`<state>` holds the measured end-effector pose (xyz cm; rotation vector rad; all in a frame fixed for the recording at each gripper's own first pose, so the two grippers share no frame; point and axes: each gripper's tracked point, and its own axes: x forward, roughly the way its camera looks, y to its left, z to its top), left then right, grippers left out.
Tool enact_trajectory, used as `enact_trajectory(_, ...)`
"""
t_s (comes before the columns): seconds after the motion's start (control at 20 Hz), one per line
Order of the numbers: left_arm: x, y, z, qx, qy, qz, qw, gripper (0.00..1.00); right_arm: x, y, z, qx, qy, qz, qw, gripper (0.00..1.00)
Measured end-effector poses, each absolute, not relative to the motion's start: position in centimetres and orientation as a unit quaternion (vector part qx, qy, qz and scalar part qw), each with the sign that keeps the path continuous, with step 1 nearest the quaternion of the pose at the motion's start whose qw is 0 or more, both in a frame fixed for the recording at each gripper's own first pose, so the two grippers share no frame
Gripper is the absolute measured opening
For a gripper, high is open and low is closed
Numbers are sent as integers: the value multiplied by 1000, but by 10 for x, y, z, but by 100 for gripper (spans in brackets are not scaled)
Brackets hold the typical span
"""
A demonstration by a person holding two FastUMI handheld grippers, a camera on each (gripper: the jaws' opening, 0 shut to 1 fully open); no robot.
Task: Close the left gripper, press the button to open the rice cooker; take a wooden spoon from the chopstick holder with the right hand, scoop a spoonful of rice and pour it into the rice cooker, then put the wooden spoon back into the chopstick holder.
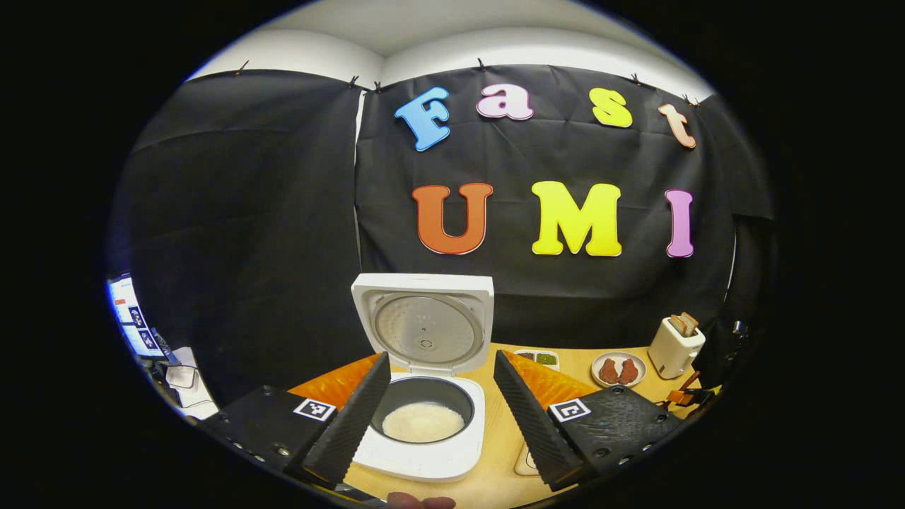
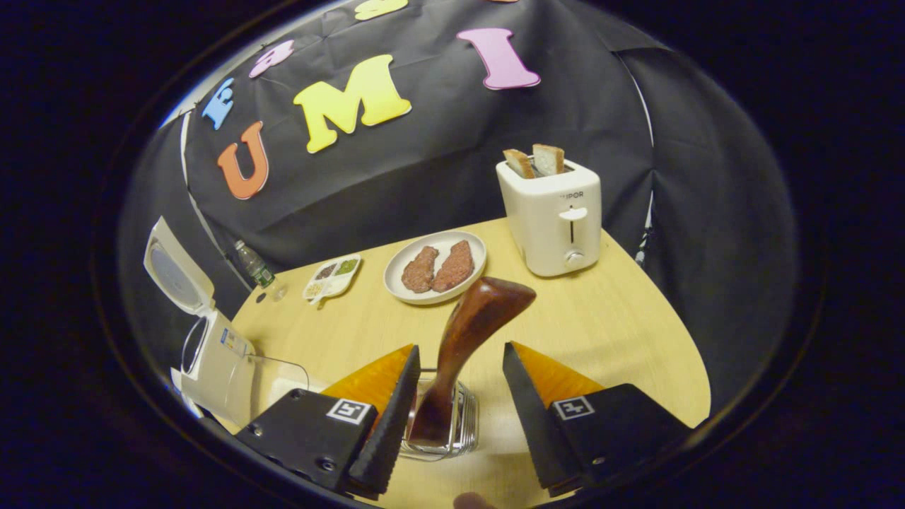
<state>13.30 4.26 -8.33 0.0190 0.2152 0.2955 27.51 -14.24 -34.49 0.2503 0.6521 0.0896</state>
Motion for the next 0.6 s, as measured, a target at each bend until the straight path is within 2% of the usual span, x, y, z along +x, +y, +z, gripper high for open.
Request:
enact_trajectory(0.05,131,43,-86,11,111,150,982,94,278,-140,-346,126,320,50,938,76)
enact_trajectory(0.1,130,43,-87,13,114,151,982,94,279,-138,-347,128,325,53,936,58)
enact_trajectory(0.15,129,44,-90,15,118,151,981,94,278,-138,-348,132,328,53,934,55)
enact_trajectory(0.2,130,44,-90,14,120,150,981,95,278,-139,-347,135,329,52,933,57)
enact_trajectory(0.25,130,44,-89,12,120,149,981,94,277,-138,-345,137,329,50,933,53)
enact_trajectory(0.3,130,45,-86,9,116,147,982,94,276,-139,-342,137,326,47,934,44)
enact_trajectory(0.45,127,51,-84,1,105,145,984,95,267,-140,-338,138,329,42,933,29)
enact_trajectory(0.6,120,62,-82,-3,98,143,985,95,255,-135,-330,143,332,39,931,24)
